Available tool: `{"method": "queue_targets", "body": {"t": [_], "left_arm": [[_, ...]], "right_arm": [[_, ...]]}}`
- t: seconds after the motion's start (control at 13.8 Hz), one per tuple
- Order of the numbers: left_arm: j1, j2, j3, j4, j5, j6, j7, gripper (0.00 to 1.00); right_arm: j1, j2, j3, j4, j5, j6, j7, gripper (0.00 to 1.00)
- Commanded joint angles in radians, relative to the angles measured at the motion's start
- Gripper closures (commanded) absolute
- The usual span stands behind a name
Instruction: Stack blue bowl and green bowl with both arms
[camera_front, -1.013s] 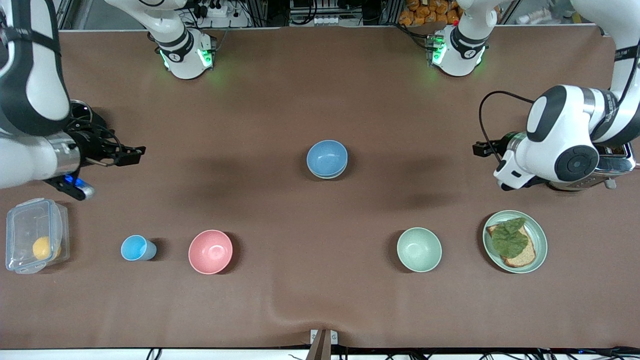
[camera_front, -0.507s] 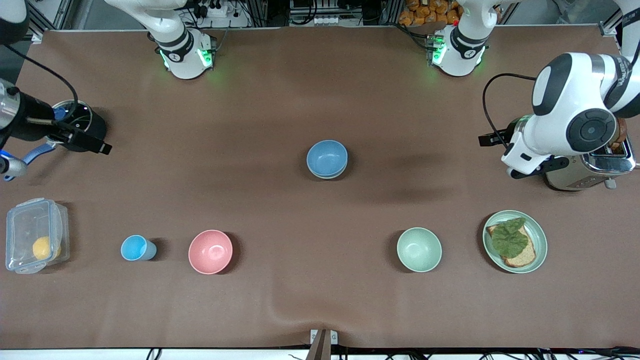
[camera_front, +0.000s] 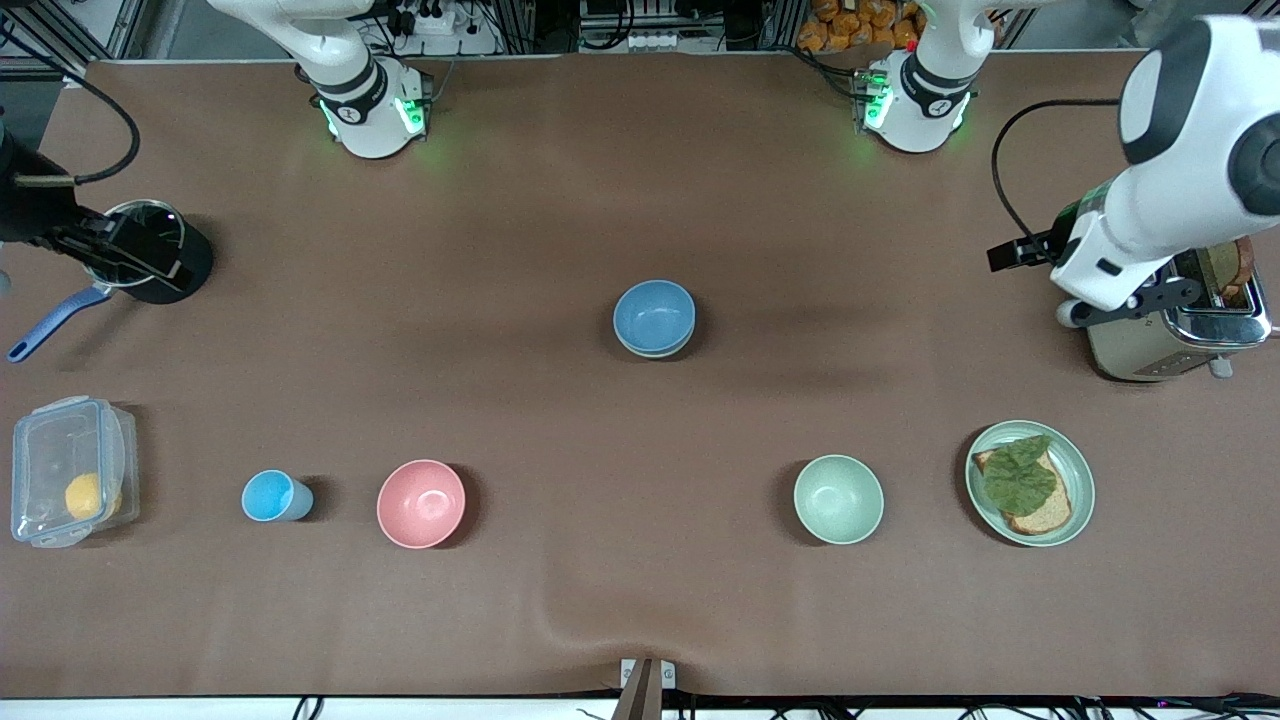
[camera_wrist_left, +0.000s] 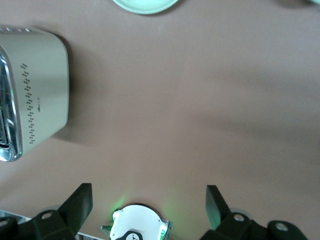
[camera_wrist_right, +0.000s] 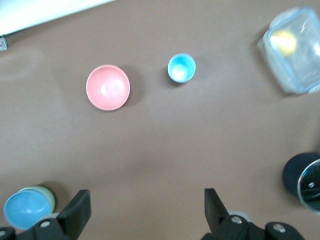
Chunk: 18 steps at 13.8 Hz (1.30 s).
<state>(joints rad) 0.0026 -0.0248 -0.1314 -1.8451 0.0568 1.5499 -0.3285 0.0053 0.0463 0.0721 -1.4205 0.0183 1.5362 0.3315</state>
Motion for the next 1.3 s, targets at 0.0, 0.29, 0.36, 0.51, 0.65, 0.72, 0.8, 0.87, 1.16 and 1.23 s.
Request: {"method": "queue_targets", "body": {"t": [0.0, 0.29, 0.36, 0.51, 0.65, 0.72, 0.8, 0.87, 1.16, 1.23], "left_arm": [[-0.007, -0.049, 0.007, 0.009, -0.017, 0.007, 0.060, 0.00], [-0.022, -0.037, 0.041, 0.131, -0.034, -0.001, 0.158, 0.00], [-0.027, -0.032, 0.042, 0.150, -0.038, -0.001, 0.160, 0.00], [-0.032, -0.014, 0.061, 0.185, -0.058, 0.001, 0.175, 0.00], [-0.035, -0.009, 0.084, 0.225, -0.074, -0.002, 0.218, 0.00], [-0.036, -0.010, 0.087, 0.228, -0.072, -0.010, 0.245, 0.00], [-0.045, -0.010, 0.107, 0.250, -0.074, -0.013, 0.267, 0.00], [-0.070, -0.009, 0.134, 0.280, -0.074, -0.028, 0.269, 0.00], [-0.078, -0.007, 0.124, 0.291, -0.063, -0.050, 0.269, 0.00], [-0.078, -0.006, 0.109, 0.294, -0.057, -0.050, 0.267, 0.00]], "right_arm": [[0.028, -0.036, -0.005, -0.002, -0.040, 0.016, -0.014, 0.00], [-0.010, -0.062, -0.005, -0.003, -0.018, 0.005, -0.040, 0.00], [-0.015, -0.063, -0.006, -0.003, -0.027, 0.004, -0.102, 0.00], [-0.031, -0.074, -0.018, -0.008, -0.015, -0.017, -0.243, 0.00], [-0.028, -0.074, -0.015, -0.006, -0.015, -0.019, -0.264, 0.00], [-0.028, -0.075, -0.012, -0.006, -0.015, -0.021, -0.256, 0.00], [-0.028, -0.074, -0.012, -0.006, -0.015, -0.025, -0.256, 0.00], [-0.028, -0.075, -0.012, -0.006, -0.015, -0.025, -0.256, 0.00], [-0.027, -0.072, -0.009, -0.006, -0.015, -0.044, -0.256, 0.00], [-0.027, -0.072, -0.011, -0.006, -0.015, -0.047, -0.255, 0.00]]}}
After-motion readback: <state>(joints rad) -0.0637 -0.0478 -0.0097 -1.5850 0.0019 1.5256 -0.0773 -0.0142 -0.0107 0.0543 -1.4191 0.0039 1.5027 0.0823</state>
